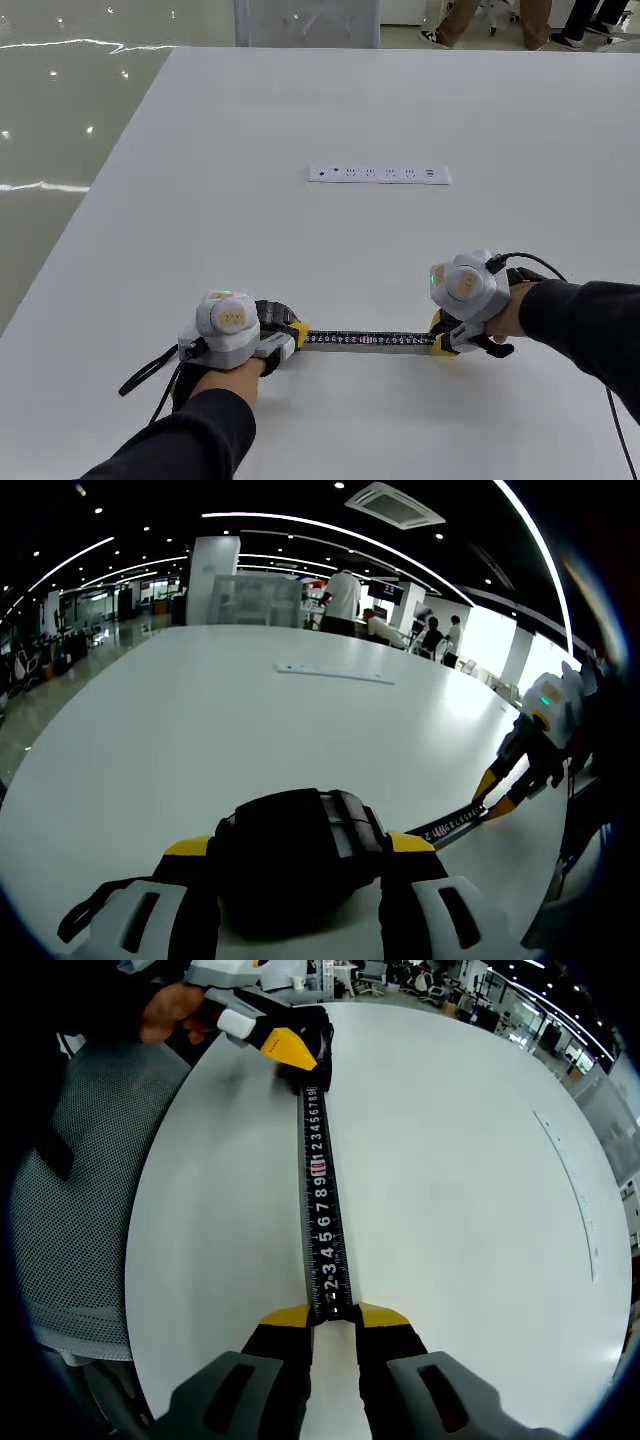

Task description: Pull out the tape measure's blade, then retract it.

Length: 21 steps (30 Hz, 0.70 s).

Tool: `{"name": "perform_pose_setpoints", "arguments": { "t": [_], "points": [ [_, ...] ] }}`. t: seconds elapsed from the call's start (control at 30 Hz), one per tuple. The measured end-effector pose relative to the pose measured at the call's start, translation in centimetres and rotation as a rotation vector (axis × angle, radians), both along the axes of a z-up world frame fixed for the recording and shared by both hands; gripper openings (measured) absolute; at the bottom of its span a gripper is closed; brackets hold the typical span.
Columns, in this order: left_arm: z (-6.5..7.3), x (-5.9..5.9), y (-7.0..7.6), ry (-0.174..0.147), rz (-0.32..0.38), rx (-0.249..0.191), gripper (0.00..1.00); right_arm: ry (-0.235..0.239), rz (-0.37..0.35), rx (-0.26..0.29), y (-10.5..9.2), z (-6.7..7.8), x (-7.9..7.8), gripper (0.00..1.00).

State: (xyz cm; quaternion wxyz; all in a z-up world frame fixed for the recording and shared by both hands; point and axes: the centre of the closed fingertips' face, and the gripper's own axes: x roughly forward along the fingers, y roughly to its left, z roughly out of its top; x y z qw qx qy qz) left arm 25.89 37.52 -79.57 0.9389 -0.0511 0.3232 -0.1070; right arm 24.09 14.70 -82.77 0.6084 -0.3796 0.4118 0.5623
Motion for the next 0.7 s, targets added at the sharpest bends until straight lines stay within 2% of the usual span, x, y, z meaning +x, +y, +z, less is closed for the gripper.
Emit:
{"name": "perform_pose_setpoints", "arguments": {
  "t": [0.7],
  "points": [
    [0.0, -0.1, -0.1, 0.004, -0.006, -0.004, 0.61, -0.01, 0.029, 0.023, 2.2, 0.0, -0.1, 0.12]
  ]
}}
